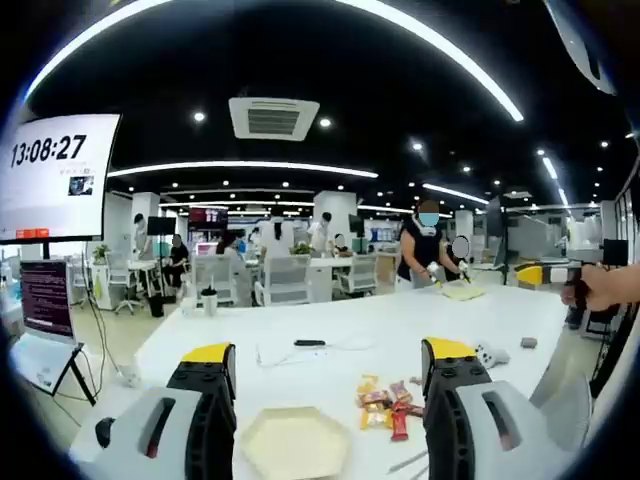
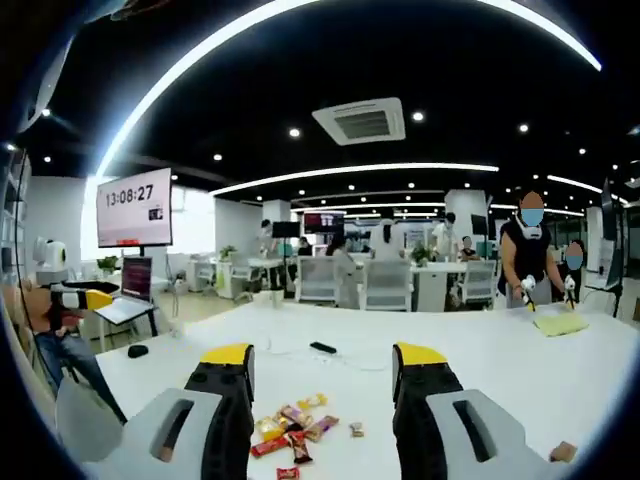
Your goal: Place the target food into the container with the food tongs after gripping and lifting it, then release it inside without dropping or visibly crushing the food.
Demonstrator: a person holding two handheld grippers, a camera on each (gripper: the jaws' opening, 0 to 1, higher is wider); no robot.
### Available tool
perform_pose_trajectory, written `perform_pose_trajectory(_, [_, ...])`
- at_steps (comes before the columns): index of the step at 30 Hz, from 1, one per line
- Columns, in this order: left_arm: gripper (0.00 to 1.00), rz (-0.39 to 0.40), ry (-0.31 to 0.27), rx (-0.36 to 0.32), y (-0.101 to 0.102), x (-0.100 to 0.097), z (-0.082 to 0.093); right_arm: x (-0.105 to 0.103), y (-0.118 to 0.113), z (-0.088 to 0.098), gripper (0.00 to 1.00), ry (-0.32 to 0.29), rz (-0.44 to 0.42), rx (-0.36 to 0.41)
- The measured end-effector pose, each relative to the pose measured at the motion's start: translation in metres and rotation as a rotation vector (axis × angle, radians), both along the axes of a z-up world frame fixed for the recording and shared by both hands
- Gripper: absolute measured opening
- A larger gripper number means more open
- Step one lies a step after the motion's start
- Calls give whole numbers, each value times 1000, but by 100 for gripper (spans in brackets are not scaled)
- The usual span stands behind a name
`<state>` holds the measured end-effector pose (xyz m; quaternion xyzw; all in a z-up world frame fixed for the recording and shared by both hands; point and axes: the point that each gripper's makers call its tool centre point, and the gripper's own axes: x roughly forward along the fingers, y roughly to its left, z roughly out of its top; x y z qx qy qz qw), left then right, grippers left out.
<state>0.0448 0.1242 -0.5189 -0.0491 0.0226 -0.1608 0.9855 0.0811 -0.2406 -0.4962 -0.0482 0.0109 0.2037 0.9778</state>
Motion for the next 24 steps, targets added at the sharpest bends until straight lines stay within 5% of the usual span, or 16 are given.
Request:
perform_pose_trajectory(18, [80, -19, 11, 3, -6, -4, -5, -13, -4, -13, 62, 33, -45, 61])
perform_pose_trajectory(21, [81, -12, -48, 95, -7, -2, 1, -15, -1, -17, 62, 17, -60, 99])
perform_pose_trajectory(24, [81, -24, -43, 82, -10, -2, -1, -18, -1, -21, 62, 25, -59, 121])
